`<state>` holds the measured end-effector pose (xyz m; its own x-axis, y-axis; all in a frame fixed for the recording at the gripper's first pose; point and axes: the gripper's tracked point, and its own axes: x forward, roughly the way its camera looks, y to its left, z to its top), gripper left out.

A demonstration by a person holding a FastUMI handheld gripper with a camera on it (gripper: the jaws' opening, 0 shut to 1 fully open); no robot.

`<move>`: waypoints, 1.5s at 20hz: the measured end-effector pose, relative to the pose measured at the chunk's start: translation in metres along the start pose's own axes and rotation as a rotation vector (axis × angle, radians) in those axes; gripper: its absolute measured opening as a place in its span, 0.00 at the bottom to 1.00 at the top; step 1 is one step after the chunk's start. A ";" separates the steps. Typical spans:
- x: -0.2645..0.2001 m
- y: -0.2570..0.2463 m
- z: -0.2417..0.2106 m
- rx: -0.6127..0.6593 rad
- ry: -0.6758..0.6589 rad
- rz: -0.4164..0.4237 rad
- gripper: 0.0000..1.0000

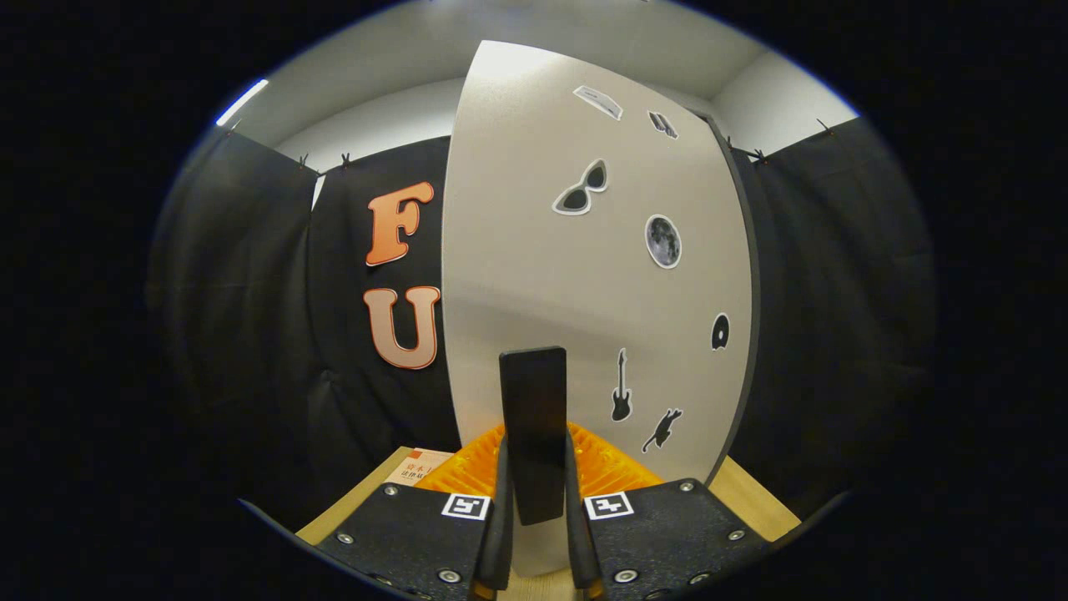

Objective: Open the shoe cabinet door, grab the shoes and put them into the shoe cabinet, then close the shoe cabinet door.

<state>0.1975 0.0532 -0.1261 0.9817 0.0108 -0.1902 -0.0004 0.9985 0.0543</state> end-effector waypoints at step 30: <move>-0.130 -0.215 -0.013 0.075 -0.015 0.059 0.25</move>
<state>0.0678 -0.1618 -0.1261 0.9831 0.0679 -0.1702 -0.0444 0.9894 0.1384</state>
